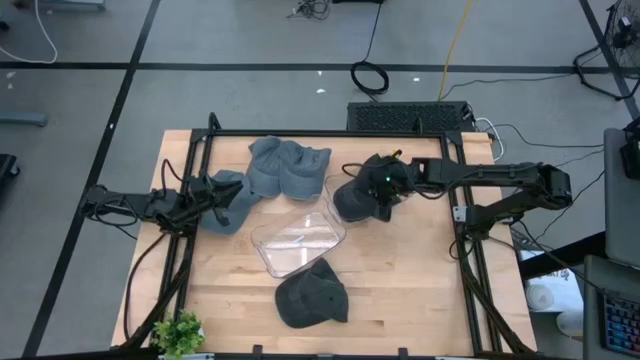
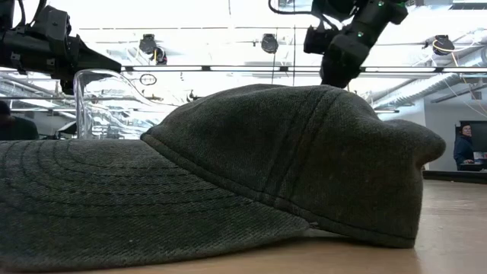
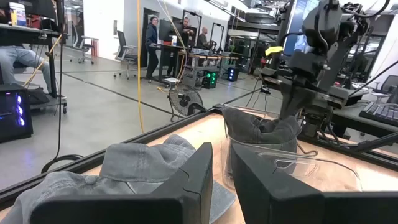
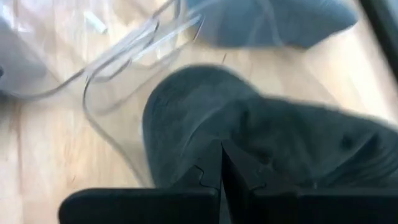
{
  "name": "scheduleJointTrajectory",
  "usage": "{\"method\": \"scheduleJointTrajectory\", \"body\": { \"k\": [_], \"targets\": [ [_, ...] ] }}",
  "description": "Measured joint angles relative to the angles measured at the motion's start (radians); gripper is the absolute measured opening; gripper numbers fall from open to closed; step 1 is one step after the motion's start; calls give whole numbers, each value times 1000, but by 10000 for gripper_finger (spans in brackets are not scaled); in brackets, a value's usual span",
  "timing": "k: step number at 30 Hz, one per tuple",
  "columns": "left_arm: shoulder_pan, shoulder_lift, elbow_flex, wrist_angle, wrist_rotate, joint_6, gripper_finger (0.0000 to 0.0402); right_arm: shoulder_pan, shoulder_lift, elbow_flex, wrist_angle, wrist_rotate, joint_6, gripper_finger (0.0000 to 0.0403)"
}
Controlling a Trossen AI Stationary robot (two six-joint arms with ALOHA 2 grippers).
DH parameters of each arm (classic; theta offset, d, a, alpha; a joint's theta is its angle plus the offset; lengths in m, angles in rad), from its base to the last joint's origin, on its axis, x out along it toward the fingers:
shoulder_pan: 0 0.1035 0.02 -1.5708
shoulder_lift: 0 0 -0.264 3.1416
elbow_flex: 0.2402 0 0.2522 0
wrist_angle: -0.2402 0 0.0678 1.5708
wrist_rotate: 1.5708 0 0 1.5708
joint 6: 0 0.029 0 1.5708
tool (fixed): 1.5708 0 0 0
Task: Pick & Place hat
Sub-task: Put the right black cap into the top transparent bin
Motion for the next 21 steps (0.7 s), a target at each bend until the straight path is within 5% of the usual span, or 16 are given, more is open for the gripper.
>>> {"method": "scheduleJointTrajectory", "body": {
  "k": [21],
  "targets": [
    [0,0,0,0,0,0,67,8,139,-204,177,-10,38,0]
  ]
}}
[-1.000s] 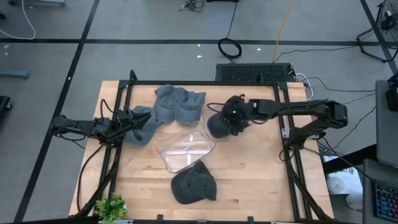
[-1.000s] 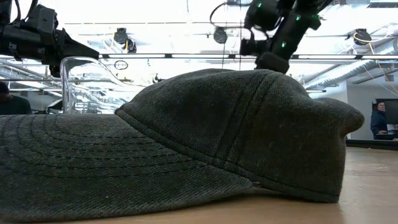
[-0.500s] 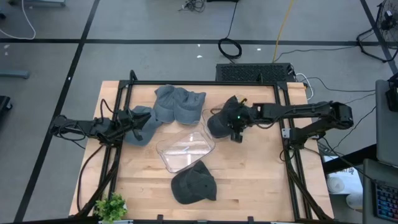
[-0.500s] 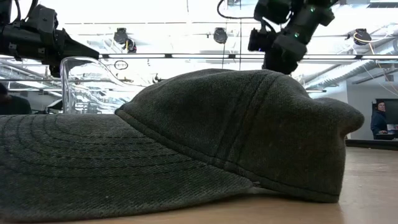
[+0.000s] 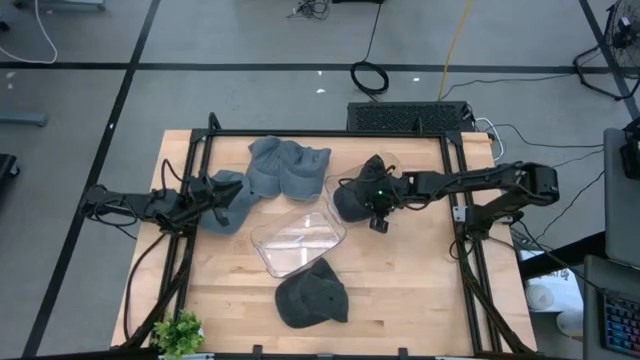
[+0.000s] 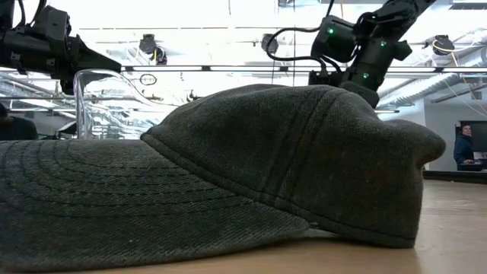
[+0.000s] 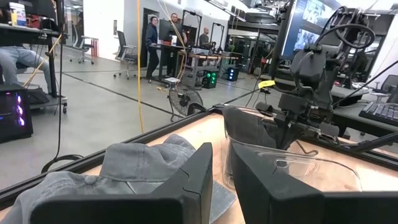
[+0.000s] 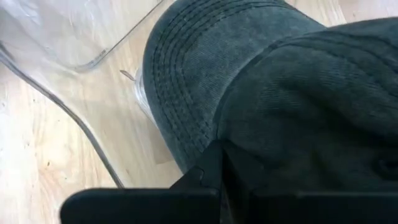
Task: Pick & Place hat
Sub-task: Put the right black cap into the top transparent bin, then put the black cap into the top transparent bin
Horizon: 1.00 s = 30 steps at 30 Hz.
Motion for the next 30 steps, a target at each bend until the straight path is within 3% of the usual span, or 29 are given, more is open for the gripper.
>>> {"method": "scheduleJointTrajectory", "body": {
  "k": [12,20,25,30],
  "targets": [
    [0,0,0,0,0,0,67,13,-209,-7,77,-4,15,0],
    [0,0,0,0,0,0,67,120,-316,-5,224,-44,-13,6],
    [0,0,0,1,-4,0,67,271,-293,-7,423,-197,1,62],
    [0,0,0,1,-5,0,67,512,-189,-63,799,-240,-67,174]
  ]
}}
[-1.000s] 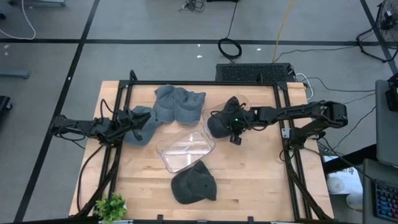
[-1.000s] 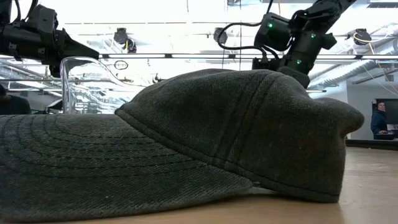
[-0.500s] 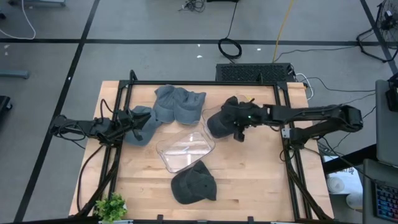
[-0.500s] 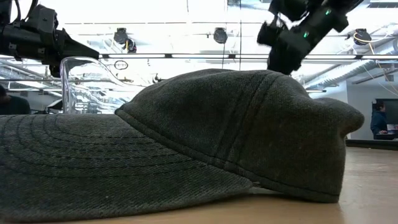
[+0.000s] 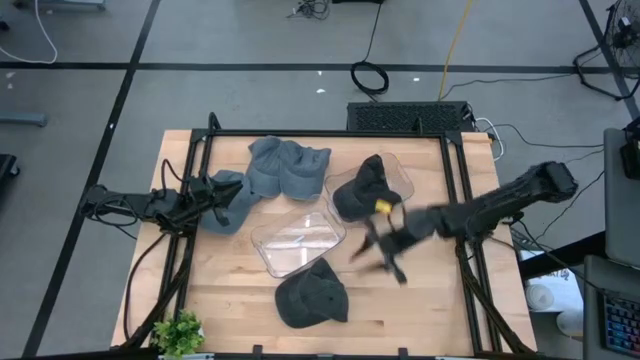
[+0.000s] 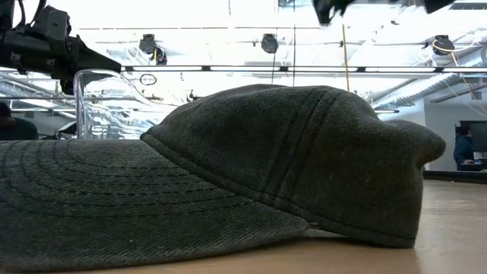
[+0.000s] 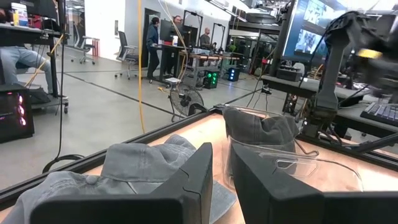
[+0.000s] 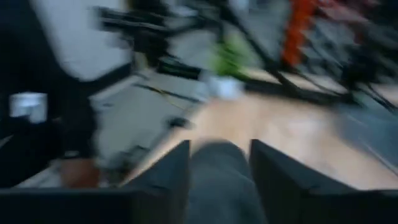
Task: Pick & Place hat
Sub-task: Put the black cap into the top transparent bin
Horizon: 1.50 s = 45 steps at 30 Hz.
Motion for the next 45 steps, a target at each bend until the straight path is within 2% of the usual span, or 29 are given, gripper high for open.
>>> {"method": "scheduleJointTrajectory", "body": {
  "k": [1,3,6,8,15,22,30,39,42,45],
  "targets": [
    [0,0,0,0,0,0,67,48,28,-11,50,8,-15,198],
    [0,0,0,0,0,0,67,132,94,-7,107,111,-51,243],
    [0,0,0,0,0,0,67,208,183,35,7,336,-18,284],
    [0,0,0,4,0,0,67,219,243,90,-95,389,80,292],
    [0,0,0,0,0,0,67,217,424,250,-330,364,287,280],
    [0,0,0,0,0,0,67,167,480,328,-440,331,354,275],
    [0,0,0,-1,0,0,67,124,549,333,-440,208,425,275],
    [0,0,0,0,0,0,67,124,566,333,-341,179,464,272],
    [0,0,0,0,0,0,67,123,566,333,-311,180,447,250],
    [0,0,0,0,0,0,67,114,566,333,-307,180,407,200]
  ]
}}
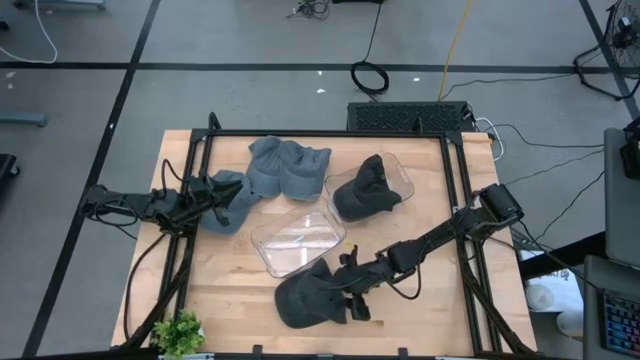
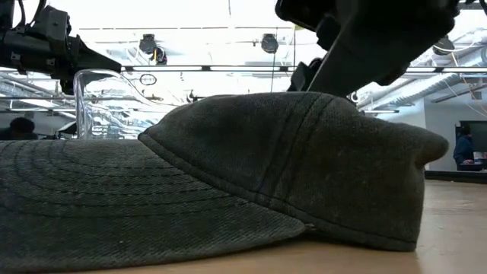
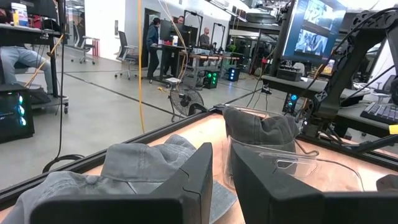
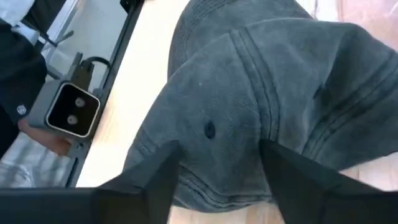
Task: Pick & Place hat
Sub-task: Put the black cap into the top transparent bin
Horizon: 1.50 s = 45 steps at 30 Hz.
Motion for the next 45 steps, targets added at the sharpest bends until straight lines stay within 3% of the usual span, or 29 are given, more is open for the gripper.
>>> {"method": "scheduleJointTrajectory", "body": {
  "k": [6,8,15,22,32,41,45],
  "targets": [
    [0,0,0,0,0,0,67,-39,0,0,3,-33,-30,47],
    [0,0,0,0,0,0,67,-45,0,0,3,-53,-60,13],
    [0,0,0,0,0,0,67,-47,-10,0,-4,-66,-101,1],
    [0,0,0,0,0,0,67,-5,-141,0,-10,-63,-151,0],
    [0,0,0,0,0,0,67,37,-377,-1,-183,165,-229,0],
    [0,0,0,0,0,0,67,-18,-612,-1,-214,194,-362,0],
    [0,0,0,0,0,0,67,-73,-709,-1,-265,272,-431,0]
  ]
}}
